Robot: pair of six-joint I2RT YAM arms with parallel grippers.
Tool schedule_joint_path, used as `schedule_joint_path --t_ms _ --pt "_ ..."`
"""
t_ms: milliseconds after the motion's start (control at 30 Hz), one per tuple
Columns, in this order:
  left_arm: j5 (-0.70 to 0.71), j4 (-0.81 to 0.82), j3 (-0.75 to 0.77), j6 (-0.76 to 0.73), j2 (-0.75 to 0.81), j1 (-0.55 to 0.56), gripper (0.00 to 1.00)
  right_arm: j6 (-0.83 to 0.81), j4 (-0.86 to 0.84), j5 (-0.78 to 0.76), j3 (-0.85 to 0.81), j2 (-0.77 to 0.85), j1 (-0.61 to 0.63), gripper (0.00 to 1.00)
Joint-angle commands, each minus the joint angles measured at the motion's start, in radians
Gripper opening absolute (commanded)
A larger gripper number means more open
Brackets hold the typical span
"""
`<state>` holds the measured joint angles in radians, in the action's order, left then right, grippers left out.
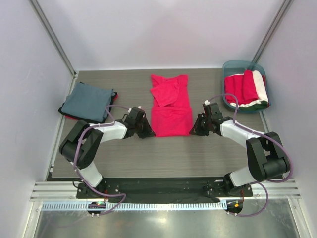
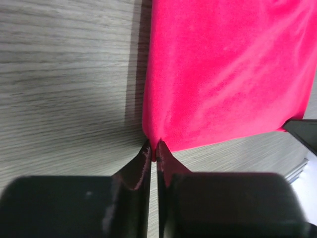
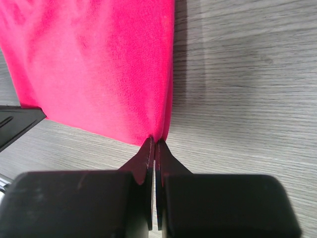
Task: Fold and stack the t-shirts
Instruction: Fold the tshirt
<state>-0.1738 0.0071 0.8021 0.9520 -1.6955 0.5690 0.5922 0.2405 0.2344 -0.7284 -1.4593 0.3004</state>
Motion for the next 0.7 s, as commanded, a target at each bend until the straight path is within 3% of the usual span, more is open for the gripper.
schedule_joint_path --t_ms 0,400,667 --pt "0.04 -0.033 -0.006 -0.015 -0.049 0.002 0.0 -0.005 -0.001 0.016 0.004 0.031 0.006 0.01" --pt "0.002 -0.079 -0.09 -0.042 0.092 0.009 0.0 -0.002 0.02 0.069 0.057 0.106 0.009 0.01" --pt "-0.015 -0.199 -0.15 -0.038 0.337 0.051 0.0 -0.008 0.141 0.08 0.078 0.252 0.017 0.01"
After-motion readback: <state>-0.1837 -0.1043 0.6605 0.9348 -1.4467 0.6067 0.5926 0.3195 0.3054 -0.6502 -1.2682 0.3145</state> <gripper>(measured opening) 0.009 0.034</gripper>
